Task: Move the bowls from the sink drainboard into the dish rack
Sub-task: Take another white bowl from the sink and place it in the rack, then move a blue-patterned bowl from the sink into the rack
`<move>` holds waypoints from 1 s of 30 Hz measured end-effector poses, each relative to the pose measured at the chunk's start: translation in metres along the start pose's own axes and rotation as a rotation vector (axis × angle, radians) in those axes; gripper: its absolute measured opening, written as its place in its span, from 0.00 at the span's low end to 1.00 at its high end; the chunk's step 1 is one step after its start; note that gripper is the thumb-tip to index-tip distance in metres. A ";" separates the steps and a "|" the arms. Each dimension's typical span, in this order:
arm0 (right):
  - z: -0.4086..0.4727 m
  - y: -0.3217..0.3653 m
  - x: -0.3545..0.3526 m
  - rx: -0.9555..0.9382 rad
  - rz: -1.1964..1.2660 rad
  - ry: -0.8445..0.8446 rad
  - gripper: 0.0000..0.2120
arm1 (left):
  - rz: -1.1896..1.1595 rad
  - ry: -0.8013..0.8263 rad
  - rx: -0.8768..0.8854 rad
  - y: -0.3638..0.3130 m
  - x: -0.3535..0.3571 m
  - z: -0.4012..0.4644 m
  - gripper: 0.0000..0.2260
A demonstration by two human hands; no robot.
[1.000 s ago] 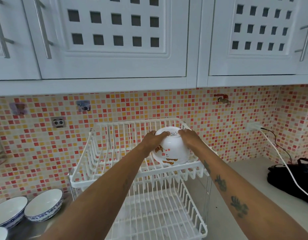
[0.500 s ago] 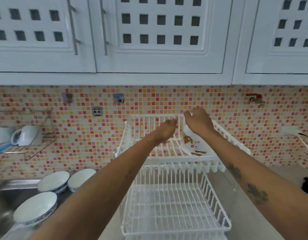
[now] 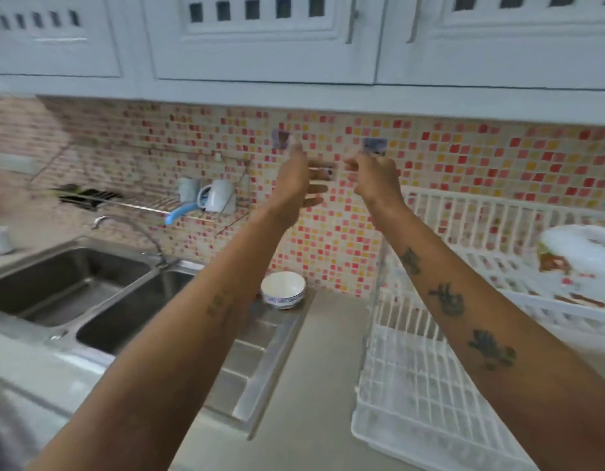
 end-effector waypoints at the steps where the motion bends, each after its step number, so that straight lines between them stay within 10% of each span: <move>1: 0.001 -0.004 0.020 0.010 0.036 0.018 0.19 | -0.015 -0.036 0.001 0.002 -0.021 0.004 0.31; 14: -0.030 -0.186 0.245 0.446 0.103 0.318 0.20 | -0.128 -0.300 -0.234 0.135 -0.218 0.064 0.32; 30: -0.069 -0.370 0.336 0.627 -0.150 0.287 0.09 | -0.201 -0.668 -0.549 0.382 -0.352 0.110 0.30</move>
Point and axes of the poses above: each hand's wrist, its own z-axis towards the middle knuckle, its own x-axis out of the palm, y = z × x, the point moved 10 cm from there along z, towards the middle knuckle, and after that the axes turned 7 degrees about -x, right-handed, at the moved point
